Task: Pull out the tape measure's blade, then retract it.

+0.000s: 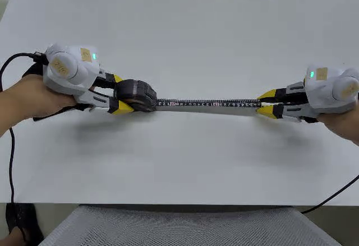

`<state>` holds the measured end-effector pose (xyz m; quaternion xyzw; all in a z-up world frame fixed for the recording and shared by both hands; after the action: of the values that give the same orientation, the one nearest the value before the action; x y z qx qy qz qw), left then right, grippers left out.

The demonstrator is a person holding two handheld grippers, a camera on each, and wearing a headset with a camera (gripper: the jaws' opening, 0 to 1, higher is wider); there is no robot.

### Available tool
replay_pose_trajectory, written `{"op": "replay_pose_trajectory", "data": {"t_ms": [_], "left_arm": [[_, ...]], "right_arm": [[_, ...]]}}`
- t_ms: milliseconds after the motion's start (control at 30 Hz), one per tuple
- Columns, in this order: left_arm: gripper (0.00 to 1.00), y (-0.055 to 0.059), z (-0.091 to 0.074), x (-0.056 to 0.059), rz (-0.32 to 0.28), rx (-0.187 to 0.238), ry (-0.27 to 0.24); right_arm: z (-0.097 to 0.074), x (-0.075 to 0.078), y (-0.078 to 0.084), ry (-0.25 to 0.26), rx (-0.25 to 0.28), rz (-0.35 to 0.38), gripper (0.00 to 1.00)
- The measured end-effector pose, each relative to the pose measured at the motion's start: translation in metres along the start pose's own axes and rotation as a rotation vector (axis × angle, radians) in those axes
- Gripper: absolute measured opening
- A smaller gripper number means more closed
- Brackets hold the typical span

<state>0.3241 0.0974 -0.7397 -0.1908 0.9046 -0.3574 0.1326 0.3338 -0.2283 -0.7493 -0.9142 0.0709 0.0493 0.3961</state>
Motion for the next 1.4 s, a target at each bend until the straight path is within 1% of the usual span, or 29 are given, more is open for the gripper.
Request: {"op": "replay_pose_trajectory", "data": {"t_ms": [400,900,1033,1067,1200,1233,1400], "left_arm": [[0.3,0.0,0.001,0.0,0.003,-0.007,0.0],[0.3,-0.001,0.001,0.0,0.005,-0.01,0.0],[0.3,-0.001,0.001,0.0,0.002,-0.012,-0.005],[0.3,-0.002,0.001,0.0,0.001,-0.013,-0.006],[0.31,-0.002,0.001,0.0,-0.001,-0.014,-0.009],[0.31,-0.002,0.001,0.0,-0.002,-0.013,-0.01],[0.31,-0.002,0.001,0.0,-0.006,-0.017,-0.009]], "right_arm": [[-0.011,0.002,0.009,0.003,-0.015,0.002,0.07],[-0.01,0.002,0.009,-0.002,-0.02,0.002,0.08],[-0.005,0.002,0.013,-0.007,-0.019,0.024,0.08],[-0.002,0.001,0.017,-0.018,-0.032,0.022,0.08],[-0.002,0.002,0.017,-0.022,-0.028,0.023,0.08],[-0.002,0.001,0.018,-0.025,-0.034,0.021,0.08],[0.0,0.001,0.016,-0.034,-0.023,0.03,0.09]]}}
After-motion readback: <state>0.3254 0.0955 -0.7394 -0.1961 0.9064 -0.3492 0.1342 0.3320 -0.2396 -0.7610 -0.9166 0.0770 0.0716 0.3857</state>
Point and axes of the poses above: the centre of the closed fingertips' face, and the gripper's own axes: z roughly forward along the fingers, x roughly to its right, y roughly out of its underside, the point moved 4 cm from there along -z, roughly backward along the fingers, and after that the axes turned 12 degrees about -y, right-handed, at the moved point
